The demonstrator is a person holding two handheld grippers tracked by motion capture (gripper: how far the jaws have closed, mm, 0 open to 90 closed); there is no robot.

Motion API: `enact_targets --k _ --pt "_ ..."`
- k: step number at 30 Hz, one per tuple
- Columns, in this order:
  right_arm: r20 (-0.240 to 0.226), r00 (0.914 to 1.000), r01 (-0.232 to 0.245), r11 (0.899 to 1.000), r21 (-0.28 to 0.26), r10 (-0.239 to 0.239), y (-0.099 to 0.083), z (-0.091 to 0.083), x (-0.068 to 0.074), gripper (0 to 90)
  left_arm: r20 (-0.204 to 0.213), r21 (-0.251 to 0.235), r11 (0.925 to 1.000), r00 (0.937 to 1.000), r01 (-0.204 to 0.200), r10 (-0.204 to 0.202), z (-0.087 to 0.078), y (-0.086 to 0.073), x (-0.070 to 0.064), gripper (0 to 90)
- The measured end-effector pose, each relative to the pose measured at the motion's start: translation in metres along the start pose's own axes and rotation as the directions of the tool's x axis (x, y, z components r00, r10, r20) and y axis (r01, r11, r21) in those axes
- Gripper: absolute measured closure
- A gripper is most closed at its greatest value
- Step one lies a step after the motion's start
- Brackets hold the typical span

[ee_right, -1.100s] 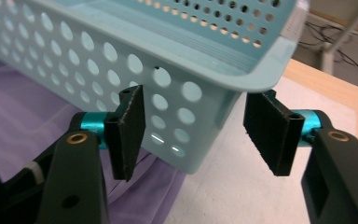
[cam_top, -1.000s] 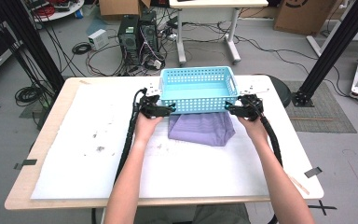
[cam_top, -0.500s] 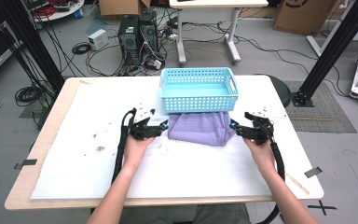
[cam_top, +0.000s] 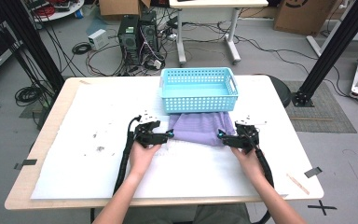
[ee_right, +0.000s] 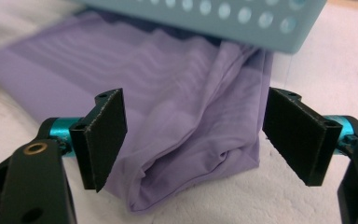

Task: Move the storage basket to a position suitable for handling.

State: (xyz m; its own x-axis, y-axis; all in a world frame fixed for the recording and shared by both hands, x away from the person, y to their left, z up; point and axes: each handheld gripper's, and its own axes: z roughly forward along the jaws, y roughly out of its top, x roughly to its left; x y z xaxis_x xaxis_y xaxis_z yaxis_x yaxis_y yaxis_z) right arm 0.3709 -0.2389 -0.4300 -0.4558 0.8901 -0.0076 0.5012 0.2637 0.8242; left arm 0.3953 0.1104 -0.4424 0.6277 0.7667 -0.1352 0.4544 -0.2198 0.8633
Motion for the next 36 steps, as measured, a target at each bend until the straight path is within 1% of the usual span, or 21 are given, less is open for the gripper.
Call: enact_targets --k 1,2,3,4,8,10,11,13,14,15,16,17,19,20,21,23,26,28,29,32,36 --pt "0.029 0.9995 0.012 0.999 0.042 -0.014 -0.001 0.006 0.002 22.4 -0.019 0.019 0.9998 0.9998 0.001 -0.001 0.003 0.001 -0.002 30.0" --pt "0.029 0.9995 0.012 0.999 0.042 -0.014 -0.001 0.006 0.002 22.4 -0.035 0.032 0.9995 0.9994 0.001 0.000 0.005 0.001 -0.004 30.0" --pt "0.039 0.9991 0.014 0.995 0.097 -0.018 -0.003 0.012 0.000 22.4 -0.057 0.060 0.9982 0.9984 0.003 0.001 0.009 0.002 -0.005 30.2" --pt "0.039 0.9991 0.014 0.995 0.097 -0.018 -0.003 0.012 0.000 22.4 -0.066 0.094 0.9956 0.9978 0.004 0.002 0.012 0.003 -0.006 30.2" --pt "0.032 0.9981 -0.058 0.980 0.188 0.053 -0.006 0.019 -0.009 24.5 -0.039 0.151 0.9863 0.9975 0.065 -0.060 0.026 0.005 -0.009 31.9" --pt "0.012 0.9960 -0.089 0.971 0.222 0.088 -0.006 0.022 -0.014 25.5 -0.069 0.184 0.9826 0.9975 0.027 -0.015 0.029 0.008 -0.014 34.6" --pt "0.010 0.9969 -0.078 0.971 0.224 0.078 -0.005 0.021 -0.016 30.6 -0.082 0.192 0.9810 0.9966 0.027 -0.011 0.030 0.009 -0.016 36.9" --pt "0.008 0.9972 -0.074 0.972 0.224 0.074 -0.005 0.021 -0.017 34.5 -0.080 0.193 0.9810 0.9968 0.022 -0.007 0.029 0.009 -0.015 38.8" --pt "0.007 0.9975 -0.070 0.973 0.222 0.070 -0.005 0.021 -0.017 41.2 -0.077 0.192 0.9813 0.9971 0.015 0.000 0.029 0.009 -0.015 43.4" --pt "-0.021 0.9984 -0.047 0.977 0.209 0.053 -0.005 0.021 -0.017 52.9 -0.062 0.189 0.9819 0.9980 0.019 -0.007 0.029 0.009 -0.015 54.1" --pt "-0.021 0.9984 -0.047 0.977 0.209 0.053 -0.005 0.021 -0.017 52.9 -0.058 0.187 0.9823 0.9983 0.017 -0.006 0.029 0.008 -0.016 54.1" --pt "-0.030 0.9988 -0.032 0.977 0.212 0.040 -0.005 0.020 -0.015 58.8 -0.051 0.189 0.9820 0.9987 0.005 0.005 0.029 0.008 -0.018 56.0" --pt "-0.059 0.9982 -0.001 0.978 0.208 0.014 -0.005 0.020 -0.009 73.5 -0.019 0.184 0.9830 0.9998 -0.001 0.004 0.030 0.008 -0.021 71.2" --pt "-0.059 0.9982 -0.001 0.978 0.208 0.014 -0.005 0.020 -0.009 73.5 -0.019 0.184 0.9830 0.9998 -0.001 0.004 0.030 0.008 -0.021 75.0" --pt "-0.074 0.9972 0.005 0.979 0.205 0.011 -0.005 0.020 -0.010 77.4 0.015 0.174 0.9845 0.9997 0.018 -0.021 0.030 0.007 -0.019 80.2" --pt "-0.089 0.9955 -0.014 0.979 0.202 0.033 -0.006 0.019 -0.012 80.5 0.026 0.177 0.9840 0.9995 0.015 -0.020 0.029 0.006 -0.018 83.4" --pt "-0.100 0.9944 -0.015 0.978 0.208 0.037 -0.006 0.017 -0.012 82.8 0.045 0.180 0.9834 0.9985 0.023 -0.032 0.027 0.005 -0.019 84.4" --pt "-0.104 0.9941 -0.006 0.978 0.209 0.028 -0.007 0.015 -0.011 84.2 0.072 0.185 0.9821 0.9962 0.036 -0.050 0.023 0.003 -0.020 84.7" --pt "-0.118 0.9929 0.007 0.977 0.213 0.018 -0.009 0.011 -0.010 84.7 0.102 0.194 0.9803 0.9932 0.037 -0.057 0.018 0.000 -0.020 84.8" --pt "-0.133 0.9910 0.017 0.977 0.214 0.012 -0.012 0.007 -0.010 84.8 0.130 0.198 0.9790 0.9888 0.046 -0.073 0.013 -0.004 -0.022 84.7" --pt "-0.158 0.9874 0.024 0.976 0.216 0.011 -0.018 -0.002 -0.009 84.8 0.159 0.209 0.9777 0.9859 0.019 -0.053 0.002 -0.011 -0.030 84.7"
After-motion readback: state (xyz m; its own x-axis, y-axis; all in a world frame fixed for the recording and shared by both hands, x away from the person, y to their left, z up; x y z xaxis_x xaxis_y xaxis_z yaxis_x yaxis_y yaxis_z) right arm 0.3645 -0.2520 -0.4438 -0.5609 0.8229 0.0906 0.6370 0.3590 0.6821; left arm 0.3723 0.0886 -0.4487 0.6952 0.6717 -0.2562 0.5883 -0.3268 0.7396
